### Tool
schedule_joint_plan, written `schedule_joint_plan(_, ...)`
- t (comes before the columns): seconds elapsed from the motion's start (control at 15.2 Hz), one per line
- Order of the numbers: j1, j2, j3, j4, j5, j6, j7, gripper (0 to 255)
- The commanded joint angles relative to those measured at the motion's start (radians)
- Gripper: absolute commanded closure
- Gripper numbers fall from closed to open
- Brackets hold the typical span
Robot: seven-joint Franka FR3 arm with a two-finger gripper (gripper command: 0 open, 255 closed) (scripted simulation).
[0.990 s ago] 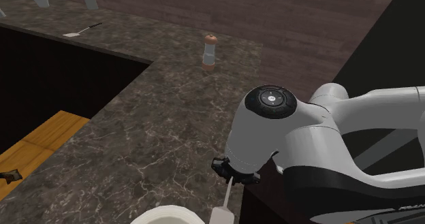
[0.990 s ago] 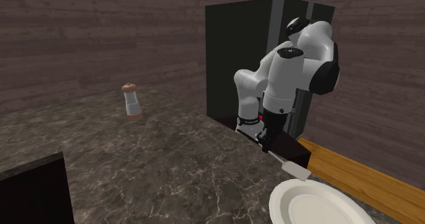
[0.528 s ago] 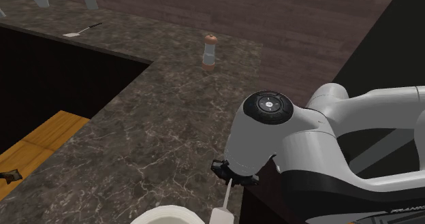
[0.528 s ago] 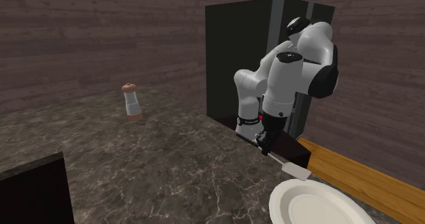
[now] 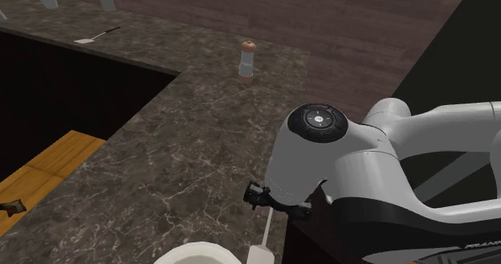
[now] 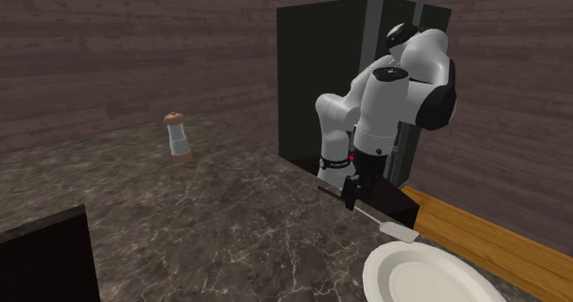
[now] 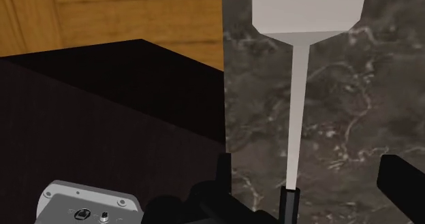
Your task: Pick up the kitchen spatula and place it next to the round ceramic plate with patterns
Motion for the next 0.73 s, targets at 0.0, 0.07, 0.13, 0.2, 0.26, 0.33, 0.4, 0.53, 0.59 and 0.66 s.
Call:
schedule_joint_plan(0.0,0.008,-0.013,-0.045,0.030,-0.033,-0.050,0.012,0)
schedule_joint_plan(0.07,0.012,-0.020,-0.073,0.050,-0.054,-0.081,0.017,0)
schedule_joint_plan(0.13,0.013,-0.024,-0.094,0.067,-0.070,-0.105,0.021,0)
schedule_joint_plan(0.2,0.013,-0.024,-0.094,0.067,-0.070,-0.105,0.021,0)
schedule_joint_plan(0.26,0.013,-0.024,-0.094,0.067,-0.070,-0.105,0.021,0)
schedule_joint_plan(0.33,0.013,-0.025,-0.094,0.067,-0.070,-0.105,0.021,0)
schedule_joint_plan(0.4,0.013,-0.024,-0.094,0.067,-0.070,-0.105,0.021,0)
schedule_joint_plan(0.53,0.013,-0.024,-0.094,0.067,-0.070,-0.105,0.021,0)
schedule_joint_plan(0.59,0.013,-0.024,-0.094,0.067,-0.070,-0.105,0.021,0)
schedule_joint_plan(0.66,0.013,-0.024,-0.094,0.067,-0.070,-0.105,0.021,0)
